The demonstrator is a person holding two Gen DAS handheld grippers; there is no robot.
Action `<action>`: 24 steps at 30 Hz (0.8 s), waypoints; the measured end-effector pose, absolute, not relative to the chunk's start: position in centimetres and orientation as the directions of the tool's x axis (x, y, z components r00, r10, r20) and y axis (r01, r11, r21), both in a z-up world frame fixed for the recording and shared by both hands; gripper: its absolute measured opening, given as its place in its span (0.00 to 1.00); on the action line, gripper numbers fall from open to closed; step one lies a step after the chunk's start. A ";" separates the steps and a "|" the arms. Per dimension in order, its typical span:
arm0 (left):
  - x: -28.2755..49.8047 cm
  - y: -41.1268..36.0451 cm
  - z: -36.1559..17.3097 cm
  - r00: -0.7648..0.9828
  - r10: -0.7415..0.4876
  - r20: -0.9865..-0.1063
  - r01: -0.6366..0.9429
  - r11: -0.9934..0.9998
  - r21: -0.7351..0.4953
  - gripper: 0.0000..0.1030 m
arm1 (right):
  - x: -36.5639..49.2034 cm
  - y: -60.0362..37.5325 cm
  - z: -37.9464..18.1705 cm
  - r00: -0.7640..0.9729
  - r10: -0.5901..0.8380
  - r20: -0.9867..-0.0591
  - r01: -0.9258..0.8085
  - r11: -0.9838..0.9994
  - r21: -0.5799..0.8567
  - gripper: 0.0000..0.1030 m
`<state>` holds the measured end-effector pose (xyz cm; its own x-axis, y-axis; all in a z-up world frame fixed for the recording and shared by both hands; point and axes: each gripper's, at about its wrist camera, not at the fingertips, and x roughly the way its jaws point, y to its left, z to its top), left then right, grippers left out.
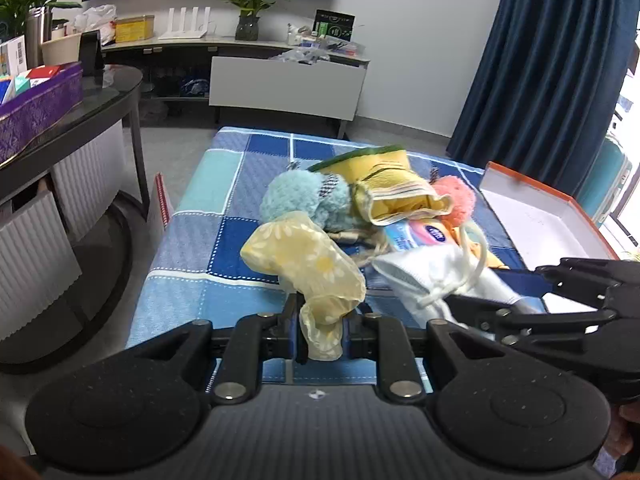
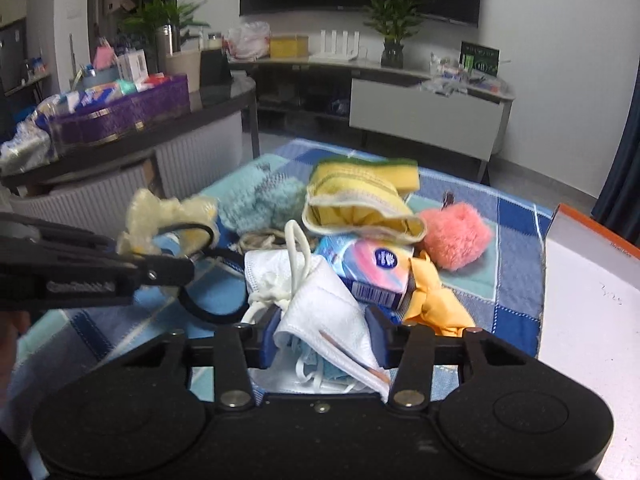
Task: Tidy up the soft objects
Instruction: 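Grasp the yellow gloves with the left tool while the right tool grasps the white pouch, then carry the yellow gloves and white pouch with both tools over the orange-rimmed box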
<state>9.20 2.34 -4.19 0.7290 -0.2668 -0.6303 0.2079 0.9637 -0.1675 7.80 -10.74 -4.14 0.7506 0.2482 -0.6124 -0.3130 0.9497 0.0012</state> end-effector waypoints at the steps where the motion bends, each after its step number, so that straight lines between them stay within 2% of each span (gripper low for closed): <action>1: 9.1 2.2 -4.0 0.731 -0.269 -0.627 0.212 0.963 -0.166 0.21 | 7.5 -11.0 -3.7 0.756 0.255 -0.603 -0.312 0.950 0.011 0.54; 11: 8.0 0.7 -2.1 0.750 -0.283 -0.599 0.243 0.959 -0.148 0.21 | 5.4 -13.4 -0.4 0.819 0.224 -0.528 -0.243 0.969 0.034 0.53; 24: 7.0 -2.3 -0.1 0.760 -0.318 -0.567 0.300 0.945 -0.128 0.21 | 3.8 -16.9 1.3 0.850 0.149 -0.506 -0.144 0.988 0.048 0.53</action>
<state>7.02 -2.33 -0.09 0.7597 -0.3182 -0.5671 0.3004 0.9452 -0.1279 3.78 -16.90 1.31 0.8498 0.1485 -0.5057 -0.1444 0.9884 0.0476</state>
